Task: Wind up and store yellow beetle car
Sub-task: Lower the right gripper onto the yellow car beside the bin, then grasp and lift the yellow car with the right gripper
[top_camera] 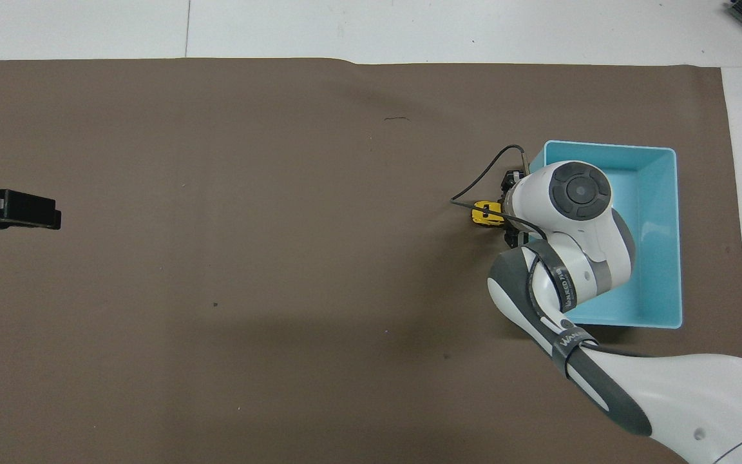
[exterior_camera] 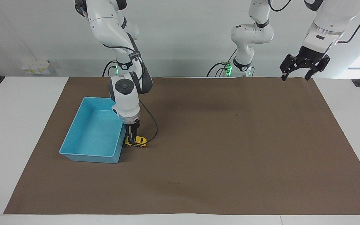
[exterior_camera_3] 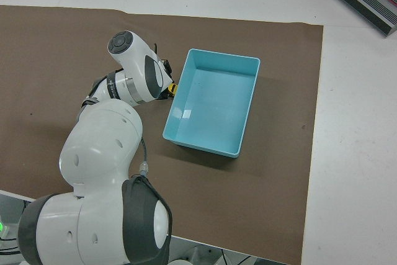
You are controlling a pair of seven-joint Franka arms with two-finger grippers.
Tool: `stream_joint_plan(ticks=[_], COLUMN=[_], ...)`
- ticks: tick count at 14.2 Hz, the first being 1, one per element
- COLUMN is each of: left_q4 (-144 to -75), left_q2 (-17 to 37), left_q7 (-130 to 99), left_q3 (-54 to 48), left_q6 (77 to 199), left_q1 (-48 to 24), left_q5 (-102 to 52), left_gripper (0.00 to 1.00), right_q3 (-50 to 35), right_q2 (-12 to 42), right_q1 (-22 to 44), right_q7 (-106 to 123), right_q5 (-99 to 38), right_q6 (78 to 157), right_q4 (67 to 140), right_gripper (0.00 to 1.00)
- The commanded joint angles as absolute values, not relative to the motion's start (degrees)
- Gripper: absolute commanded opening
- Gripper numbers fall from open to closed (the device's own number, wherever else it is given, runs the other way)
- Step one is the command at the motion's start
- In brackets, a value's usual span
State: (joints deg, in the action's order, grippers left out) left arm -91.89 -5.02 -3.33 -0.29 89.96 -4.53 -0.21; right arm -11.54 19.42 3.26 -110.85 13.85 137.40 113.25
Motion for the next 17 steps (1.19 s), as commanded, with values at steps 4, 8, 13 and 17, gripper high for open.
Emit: stream_joint_plan(ticks=[4,8,13,17], left_q4=[-91.32,-91.32,-91.32,-91.32], left_q2=[-4.92,-4.92,-4.92,-4.92], left_q7=[-3.08,-3.08,-3.08,-3.08], left_q3=[-1.05,-1.05,-1.05,-1.05], left_q6=[88.77,88.77,88.77,88.77], left_q1=[-3.34,-3.34,-3.34,-3.34], left_q5=[-0.09,-0.09,-0.09,-0.09], left_gripper=[1.00,1.00,1.00,1.00], right_q3=[-14.15,-14.15,-14.94,-14.85], right_q2=[18.02,14.95,11.35,9.84], right_q1=[2.99,3.08,3.08,2.46], right_q7=[-109.34,-103.82,-95.65,-85.01], right_q5=[13.20,7.48,6.59,0.63], right_q6=[132.45,130.35,124.03,118.06], right_q4=[110.48,109.87,107.49,102.94], right_gripper=[0.00,0.00,0.00,0.00])
